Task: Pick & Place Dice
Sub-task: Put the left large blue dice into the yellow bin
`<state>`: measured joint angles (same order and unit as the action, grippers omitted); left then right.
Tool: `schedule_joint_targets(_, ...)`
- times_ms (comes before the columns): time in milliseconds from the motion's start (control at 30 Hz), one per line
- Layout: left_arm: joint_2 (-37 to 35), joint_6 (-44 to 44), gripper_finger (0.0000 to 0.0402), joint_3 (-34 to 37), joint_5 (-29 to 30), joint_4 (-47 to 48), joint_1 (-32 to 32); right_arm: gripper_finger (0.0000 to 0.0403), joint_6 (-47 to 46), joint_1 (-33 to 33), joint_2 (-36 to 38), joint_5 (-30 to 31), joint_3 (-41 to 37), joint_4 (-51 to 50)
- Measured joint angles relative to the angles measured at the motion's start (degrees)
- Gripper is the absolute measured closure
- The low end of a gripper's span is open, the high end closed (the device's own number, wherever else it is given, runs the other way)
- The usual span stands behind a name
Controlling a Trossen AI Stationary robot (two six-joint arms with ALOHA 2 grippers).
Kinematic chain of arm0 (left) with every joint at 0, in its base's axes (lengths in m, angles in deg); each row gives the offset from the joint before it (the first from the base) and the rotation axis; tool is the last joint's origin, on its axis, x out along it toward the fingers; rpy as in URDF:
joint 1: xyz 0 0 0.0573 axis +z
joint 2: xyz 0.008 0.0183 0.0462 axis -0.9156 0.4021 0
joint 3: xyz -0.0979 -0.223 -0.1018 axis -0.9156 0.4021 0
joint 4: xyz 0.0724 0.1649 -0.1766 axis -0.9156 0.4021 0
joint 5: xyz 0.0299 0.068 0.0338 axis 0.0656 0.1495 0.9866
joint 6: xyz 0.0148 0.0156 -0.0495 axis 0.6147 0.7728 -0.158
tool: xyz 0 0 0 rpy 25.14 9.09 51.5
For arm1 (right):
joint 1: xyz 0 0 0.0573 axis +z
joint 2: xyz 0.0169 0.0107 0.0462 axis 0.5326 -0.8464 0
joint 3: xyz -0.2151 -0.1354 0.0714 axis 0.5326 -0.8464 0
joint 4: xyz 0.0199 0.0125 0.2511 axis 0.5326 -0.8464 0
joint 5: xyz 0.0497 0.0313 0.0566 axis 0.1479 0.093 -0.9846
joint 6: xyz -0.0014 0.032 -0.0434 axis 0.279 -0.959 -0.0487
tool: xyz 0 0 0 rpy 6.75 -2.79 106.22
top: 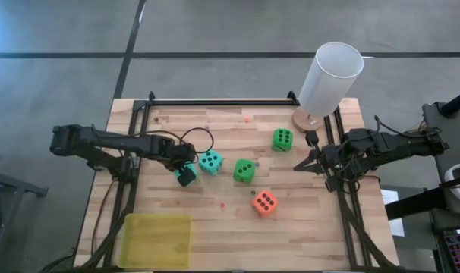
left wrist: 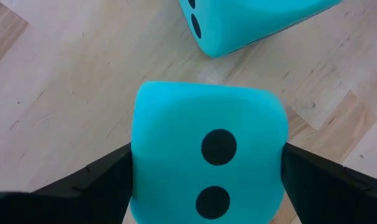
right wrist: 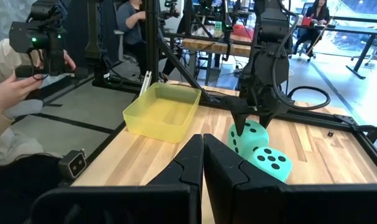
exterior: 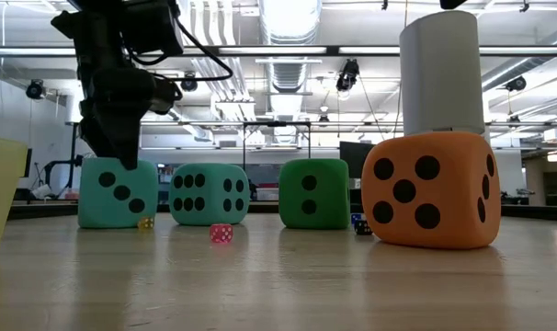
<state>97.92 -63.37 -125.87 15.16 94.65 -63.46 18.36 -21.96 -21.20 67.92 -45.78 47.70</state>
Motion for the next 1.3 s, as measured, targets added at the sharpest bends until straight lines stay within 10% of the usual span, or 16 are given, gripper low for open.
schedule_joint_targets(1300,-2.68,-0.21,0.0053,-0.09,-0.37,2.56,-0.02,0.0394,0.01,0.00,-0.01,0.00,0.00,0.01)
